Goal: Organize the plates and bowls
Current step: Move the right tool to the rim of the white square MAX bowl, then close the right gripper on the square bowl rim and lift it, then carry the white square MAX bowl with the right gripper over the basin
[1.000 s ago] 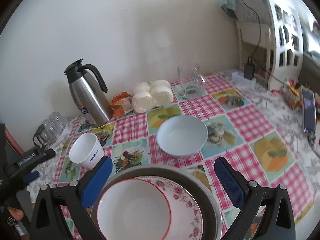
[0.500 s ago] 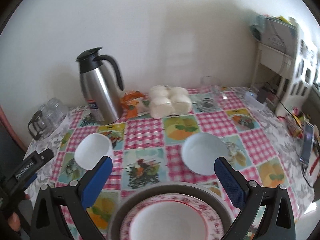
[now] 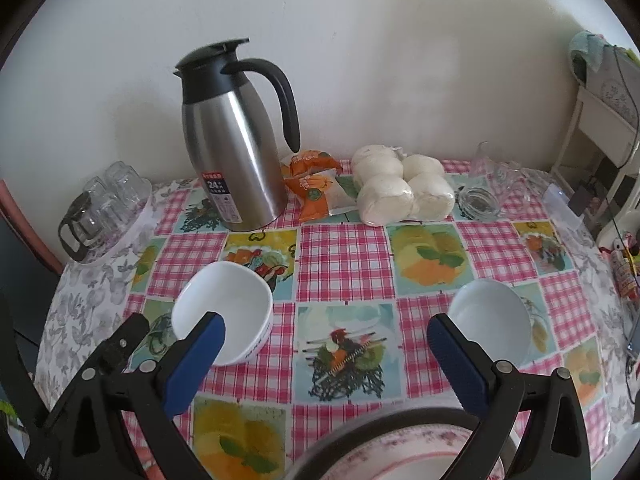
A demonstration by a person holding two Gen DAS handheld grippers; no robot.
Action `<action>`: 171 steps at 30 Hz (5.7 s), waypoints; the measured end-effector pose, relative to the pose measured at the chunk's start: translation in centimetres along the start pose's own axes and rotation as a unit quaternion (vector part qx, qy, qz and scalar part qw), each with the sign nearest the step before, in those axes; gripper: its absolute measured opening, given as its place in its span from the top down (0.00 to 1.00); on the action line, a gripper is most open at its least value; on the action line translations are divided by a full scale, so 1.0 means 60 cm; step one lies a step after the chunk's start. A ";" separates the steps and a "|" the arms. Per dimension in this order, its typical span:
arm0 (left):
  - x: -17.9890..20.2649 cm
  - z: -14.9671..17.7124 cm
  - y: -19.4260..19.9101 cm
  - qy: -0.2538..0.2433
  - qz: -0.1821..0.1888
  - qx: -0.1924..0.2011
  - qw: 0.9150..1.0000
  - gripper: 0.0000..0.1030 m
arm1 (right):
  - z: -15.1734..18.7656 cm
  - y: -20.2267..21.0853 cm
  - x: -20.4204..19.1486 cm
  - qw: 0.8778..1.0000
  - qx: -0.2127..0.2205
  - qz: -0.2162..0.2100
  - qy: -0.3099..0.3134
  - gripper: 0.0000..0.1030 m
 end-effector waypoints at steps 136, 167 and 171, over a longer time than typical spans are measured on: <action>0.322 0.267 0.125 -0.291 -0.049 -0.080 0.952 0.86 | 0.227 0.121 0.250 0.986 -0.007 -0.120 -0.116 0.85; 0.294 0.276 0.083 -0.268 -0.104 -0.128 0.949 0.86 | 0.250 0.077 0.229 0.986 -0.068 -0.108 -0.104 0.81; 0.289 0.274 0.078 -0.264 -0.107 -0.135 0.949 0.86 | 0.251 0.076 0.229 0.987 -0.067 -0.107 -0.103 0.80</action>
Point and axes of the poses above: each gripper's, at about its wrist camera, not at the fingertips, and y roughly against the way its jaws point, x to its right, z to its underside, the point moved 3 cm from there along -y, roughly the way its jaws point, and after that the axes turned 9 degrees about -x, right-handed, at the moved point
